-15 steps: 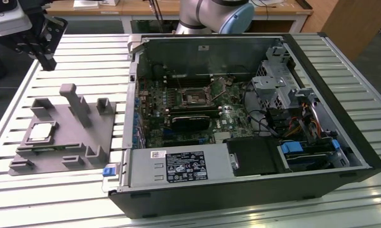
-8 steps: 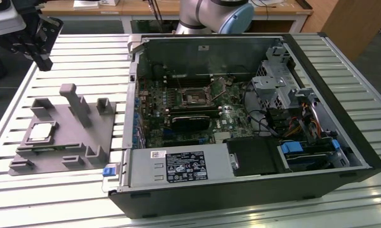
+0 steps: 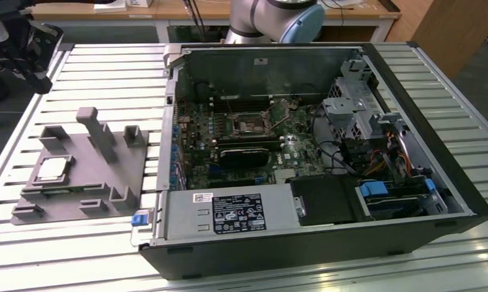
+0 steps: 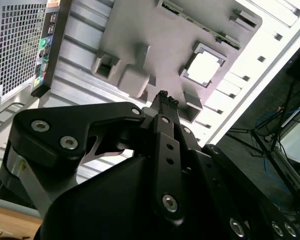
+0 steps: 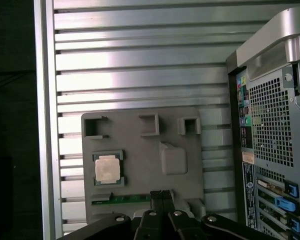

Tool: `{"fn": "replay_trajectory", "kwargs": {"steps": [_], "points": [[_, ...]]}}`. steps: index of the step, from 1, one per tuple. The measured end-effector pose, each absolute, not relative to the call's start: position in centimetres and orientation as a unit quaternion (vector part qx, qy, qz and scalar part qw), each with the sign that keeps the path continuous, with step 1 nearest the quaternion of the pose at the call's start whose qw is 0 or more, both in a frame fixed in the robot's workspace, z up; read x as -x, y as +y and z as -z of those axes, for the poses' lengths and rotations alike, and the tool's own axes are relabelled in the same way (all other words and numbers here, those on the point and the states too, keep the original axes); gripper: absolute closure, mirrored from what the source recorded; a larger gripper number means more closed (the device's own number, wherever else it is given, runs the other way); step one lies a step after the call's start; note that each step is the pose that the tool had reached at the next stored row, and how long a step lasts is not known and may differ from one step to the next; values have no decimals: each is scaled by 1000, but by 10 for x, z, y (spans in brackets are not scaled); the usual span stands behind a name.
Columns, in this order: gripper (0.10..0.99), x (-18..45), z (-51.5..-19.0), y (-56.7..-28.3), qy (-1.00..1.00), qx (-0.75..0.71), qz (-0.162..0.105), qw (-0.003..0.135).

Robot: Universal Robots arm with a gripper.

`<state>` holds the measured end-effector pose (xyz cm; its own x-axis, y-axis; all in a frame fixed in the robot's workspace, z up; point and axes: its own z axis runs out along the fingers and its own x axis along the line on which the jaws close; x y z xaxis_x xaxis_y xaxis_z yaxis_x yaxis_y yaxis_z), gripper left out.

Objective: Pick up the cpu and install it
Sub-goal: 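Reach for the cpu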

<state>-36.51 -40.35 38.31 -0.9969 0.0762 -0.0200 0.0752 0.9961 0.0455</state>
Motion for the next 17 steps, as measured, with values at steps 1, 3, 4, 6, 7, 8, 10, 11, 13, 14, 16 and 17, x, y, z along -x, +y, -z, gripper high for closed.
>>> {"fn": "replay_trajectory", "kwargs": {"steps": [1, 3, 4, 6, 7, 8, 10, 11, 13, 14, 16, 17], "points": [[980, 368, -383, -404, 999, -38, -22, 11], [980, 376, -383, -405, 999, -38, -22, 11], [980, 380, -383, -405, 999, -38, -22, 11], [980, 389, -383, -404, 999, -38, -22, 11], [980, 394, -382, -404, 999, -38, -22, 11], [980, 398, -382, -404, 999, -38, -22, 11], [980, 407, -382, -404, 999, -38, -22, 11], [980, 412, -382, -404, 999, -38, -22, 11], [980, 421, -382, -404, 999, -38, -22, 11], [980, 425, -382, -404, 999, -38, -22, 11], [980, 433, -381, -404, 999, -38, -22, 11], [980, 436, -381, -404, 999, -38, -23, 11]]}}
